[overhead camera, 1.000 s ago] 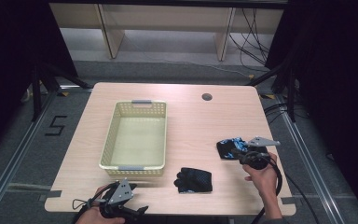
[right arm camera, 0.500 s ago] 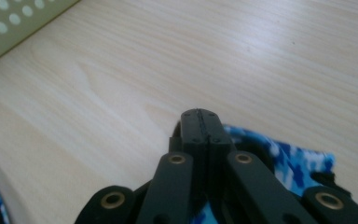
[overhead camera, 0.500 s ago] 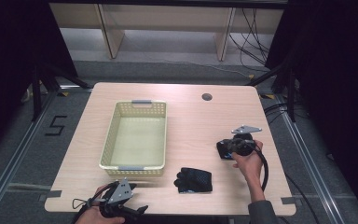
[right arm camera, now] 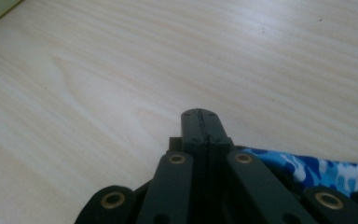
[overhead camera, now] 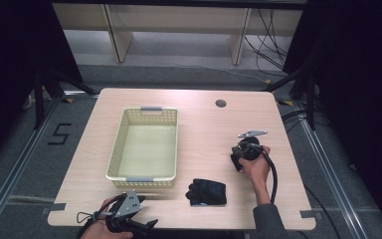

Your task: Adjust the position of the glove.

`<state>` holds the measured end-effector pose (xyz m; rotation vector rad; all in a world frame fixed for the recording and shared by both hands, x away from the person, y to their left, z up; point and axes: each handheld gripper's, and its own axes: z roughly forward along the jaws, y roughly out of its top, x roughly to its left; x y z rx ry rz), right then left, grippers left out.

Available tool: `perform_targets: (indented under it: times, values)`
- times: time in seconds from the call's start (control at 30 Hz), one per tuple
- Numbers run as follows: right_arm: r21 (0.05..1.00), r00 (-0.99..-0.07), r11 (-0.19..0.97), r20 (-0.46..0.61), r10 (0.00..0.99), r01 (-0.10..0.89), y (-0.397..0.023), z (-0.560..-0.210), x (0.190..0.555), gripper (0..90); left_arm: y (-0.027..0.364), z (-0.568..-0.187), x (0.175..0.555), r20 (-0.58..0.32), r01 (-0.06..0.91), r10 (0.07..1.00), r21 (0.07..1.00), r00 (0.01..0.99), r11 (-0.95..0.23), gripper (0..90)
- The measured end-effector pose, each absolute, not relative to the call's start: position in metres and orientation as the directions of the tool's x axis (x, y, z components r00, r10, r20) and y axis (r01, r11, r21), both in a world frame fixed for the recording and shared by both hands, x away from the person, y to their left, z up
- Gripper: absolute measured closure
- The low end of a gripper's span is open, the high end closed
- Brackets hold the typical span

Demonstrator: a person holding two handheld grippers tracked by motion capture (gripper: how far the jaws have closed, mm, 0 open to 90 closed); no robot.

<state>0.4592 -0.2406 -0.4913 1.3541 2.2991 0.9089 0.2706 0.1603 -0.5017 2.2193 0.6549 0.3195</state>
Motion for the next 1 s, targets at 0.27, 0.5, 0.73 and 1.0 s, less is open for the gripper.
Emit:
perform_targets:
  times: [0.27,0.5,0.73,1.0]
  values:
    - [0.641,-0.524,0.365,0.069,0.849,0.676,-0.244,-0.494,0.431,90.0,0.162,-0.500,0.270,0.021,0.348,0.555,0.760,0.831,-0.549,17.5]
    - [0.648,-0.540,0.376,0.064,0.839,0.662,-0.258,-0.494,0.402,90.0,0.162,-0.500,0.270,0.016,0.353,0.560,0.761,0.829,-0.544,17.4]
    - [0.624,-0.520,0.370,0.069,0.851,0.688,-0.287,-0.490,0.383,90.0,0.162,-0.500,0.270,0.025,0.341,0.550,0.761,0.835,-0.553,17.5]
    - [0.632,-0.467,0.333,0.052,0.883,0.700,-0.318,-0.484,0.371,89.8,0.162,-0.499,0.270,0.024,0.338,0.545,0.761,0.838,-0.554,17.4]
